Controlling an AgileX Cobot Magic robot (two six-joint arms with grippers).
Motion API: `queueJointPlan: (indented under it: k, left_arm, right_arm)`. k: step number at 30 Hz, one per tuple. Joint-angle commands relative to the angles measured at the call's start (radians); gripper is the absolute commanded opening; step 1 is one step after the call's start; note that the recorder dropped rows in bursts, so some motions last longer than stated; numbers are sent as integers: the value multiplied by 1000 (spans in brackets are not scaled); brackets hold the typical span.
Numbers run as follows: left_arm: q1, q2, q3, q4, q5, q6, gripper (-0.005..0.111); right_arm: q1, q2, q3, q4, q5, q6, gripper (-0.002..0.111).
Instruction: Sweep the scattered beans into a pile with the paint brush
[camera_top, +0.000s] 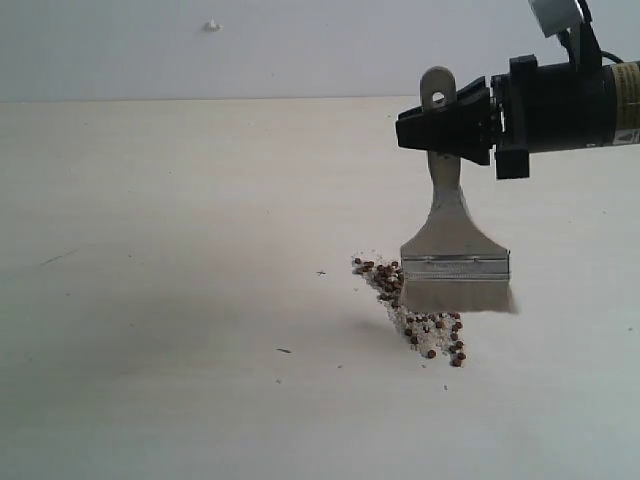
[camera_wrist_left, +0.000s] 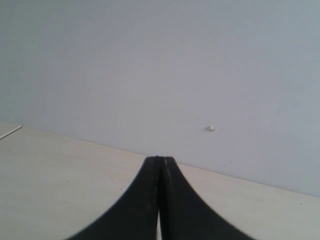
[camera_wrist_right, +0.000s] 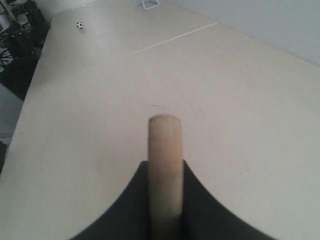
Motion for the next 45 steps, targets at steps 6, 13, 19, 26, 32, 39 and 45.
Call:
queueJointPlan:
  k: [6, 13, 19, 26, 32, 39, 45]
  left_arm:
    - [1, -6, -1, -5, 0, 1, 0]
    - [1, -6, -1, -5, 0, 1, 0]
    - [1, -6, -1, -5, 0, 1, 0]
    - [1, -6, -1, -5, 0, 1, 0]
    - [1, -6, -1, -5, 0, 1, 0]
    - [1, -6, -1, -5, 0, 1, 0]
    - [1, -6, -1, -5, 0, 1, 0]
  right_arm:
    - [20, -54, 163, 33, -5, -109, 0]
    - [20, -49, 222, 44, -5, -228, 0]
    - [20, 53, 222, 79, -5, -336, 0]
    - [20, 149, 124, 105, -5, -358, 0]
    - [20, 189, 48, 152, -5, -358, 0]
    - [20, 235, -28, 163, -5, -351, 0]
    - [20, 238, -41, 161, -5, -286, 0]
